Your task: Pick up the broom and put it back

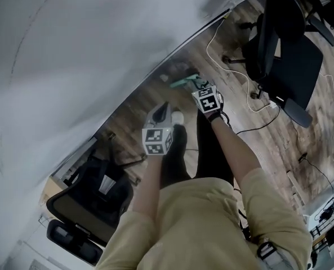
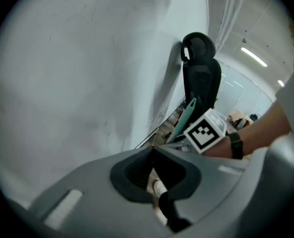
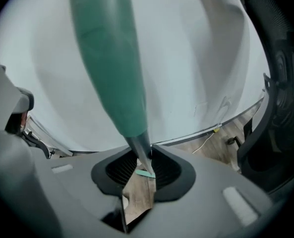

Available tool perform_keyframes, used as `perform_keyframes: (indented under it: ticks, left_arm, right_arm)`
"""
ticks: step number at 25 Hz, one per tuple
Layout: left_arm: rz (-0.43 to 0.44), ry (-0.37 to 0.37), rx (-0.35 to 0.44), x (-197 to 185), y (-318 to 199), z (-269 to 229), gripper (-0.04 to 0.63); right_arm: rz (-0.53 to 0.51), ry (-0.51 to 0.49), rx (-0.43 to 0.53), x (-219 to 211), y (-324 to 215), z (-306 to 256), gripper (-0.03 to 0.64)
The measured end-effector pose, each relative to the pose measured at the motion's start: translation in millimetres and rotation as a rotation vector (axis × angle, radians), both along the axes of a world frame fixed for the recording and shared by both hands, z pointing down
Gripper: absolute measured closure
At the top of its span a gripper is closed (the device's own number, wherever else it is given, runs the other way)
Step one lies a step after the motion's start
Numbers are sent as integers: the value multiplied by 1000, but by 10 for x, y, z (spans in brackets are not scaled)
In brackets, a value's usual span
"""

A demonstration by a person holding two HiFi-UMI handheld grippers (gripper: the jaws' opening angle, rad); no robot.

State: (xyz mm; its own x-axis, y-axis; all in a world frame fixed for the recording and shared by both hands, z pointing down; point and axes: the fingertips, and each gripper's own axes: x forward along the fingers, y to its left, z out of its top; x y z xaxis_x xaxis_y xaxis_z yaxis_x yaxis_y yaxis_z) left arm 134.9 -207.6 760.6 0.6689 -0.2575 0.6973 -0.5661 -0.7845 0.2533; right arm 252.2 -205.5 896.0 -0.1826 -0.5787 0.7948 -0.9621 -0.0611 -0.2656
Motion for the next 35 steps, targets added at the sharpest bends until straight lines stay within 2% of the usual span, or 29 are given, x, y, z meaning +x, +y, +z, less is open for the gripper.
perform_keyframes:
  ticks: [7, 17, 21, 26, 30, 32, 35]
  left_arm:
    - [15, -28, -26, -72, -8, 209, 594]
    - [25, -67, -36, -260, -108, 522, 594]
    - [10, -72, -35, -333, -148, 573, 594]
    - [-22, -68, -42, -404, -196, 604, 594]
    - [-13, -64, -39, -358, -222, 602, 594]
    - [-11, -52, -36, -283, -239, 585, 594]
    - [3, -40, -35, -227, -246, 565, 594]
  right_arm:
    - [16, -16, 80, 75, -619, 254, 532]
    - [-86, -1, 176, 160, -1601, 442, 529]
    - [-119, 11, 202, 157, -1803, 485, 526]
    - [-141, -15, 181, 113, -1855, 521, 517]
    - [-170, -34, 183, 46, -1827, 543, 386]
    - [-163, -57, 178, 77, -1798, 566, 342]
    - [-143, -78, 165, 127, -1733, 587, 325]
